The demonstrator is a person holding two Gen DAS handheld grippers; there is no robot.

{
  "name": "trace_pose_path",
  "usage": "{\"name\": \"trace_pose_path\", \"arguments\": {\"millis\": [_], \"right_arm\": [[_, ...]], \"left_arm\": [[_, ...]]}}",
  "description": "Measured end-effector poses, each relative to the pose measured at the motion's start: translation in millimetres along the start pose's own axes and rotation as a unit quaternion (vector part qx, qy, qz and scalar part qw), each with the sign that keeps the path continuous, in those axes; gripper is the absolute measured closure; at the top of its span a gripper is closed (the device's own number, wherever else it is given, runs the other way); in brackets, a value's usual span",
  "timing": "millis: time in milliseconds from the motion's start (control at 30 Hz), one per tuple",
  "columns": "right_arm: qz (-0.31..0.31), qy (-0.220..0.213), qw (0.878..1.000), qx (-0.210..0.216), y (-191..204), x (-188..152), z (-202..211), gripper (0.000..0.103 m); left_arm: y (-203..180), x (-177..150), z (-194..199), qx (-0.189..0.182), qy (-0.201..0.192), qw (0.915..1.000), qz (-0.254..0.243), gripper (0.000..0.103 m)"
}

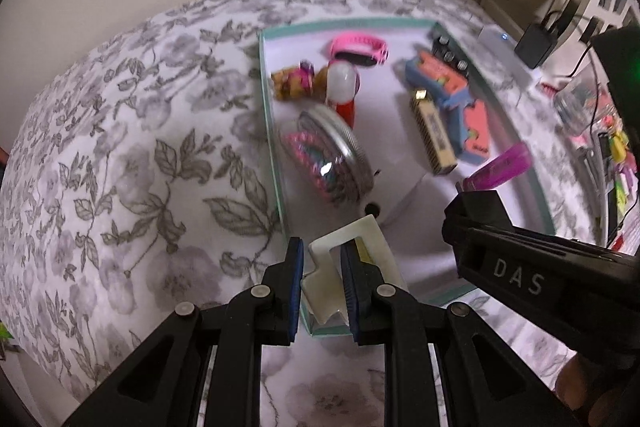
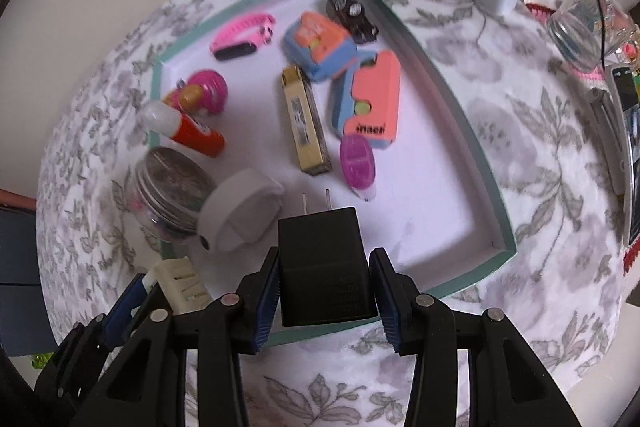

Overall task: Organize rigid objects
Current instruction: 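Carry the clip and charger plug over the tray with both tools, then open both tools to release the clip and charger plug into the tray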

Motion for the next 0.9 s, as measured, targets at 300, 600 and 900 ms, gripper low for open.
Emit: {"name": "trace_pose_path", "arguments": {"millis": [300, 600, 900], "right_arm": [[-0.006, 0.011, 1.000, -0.013, -6, -2, -7, 0.055], [-0.006, 0.003, 1.000, -0.014, -5, -2, -3, 0.043], [0.021, -0.010, 0.999, -0.029, 9, -14, -4, 0.027]], "left_arm": [[1, -2, -4, -0.011, 0.010, 0.9999, 0.004, 0.082], [13, -1, 7, -0.017, -0.001, 0.9995, 0.025, 0.066], [59, -3, 13, 0.044, -0.011, 0.9952, 0.087, 0.038]]}}
Point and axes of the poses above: each gripper's, at about its wrist camera, not at the fingertips, and z roughly against the way its jaws point, y to its left, x to its top, the point moved 5 cm from there along -z, roughly the way its jaws point, and after that the axes turned 4 degrees about y, right-handed, at the moved point
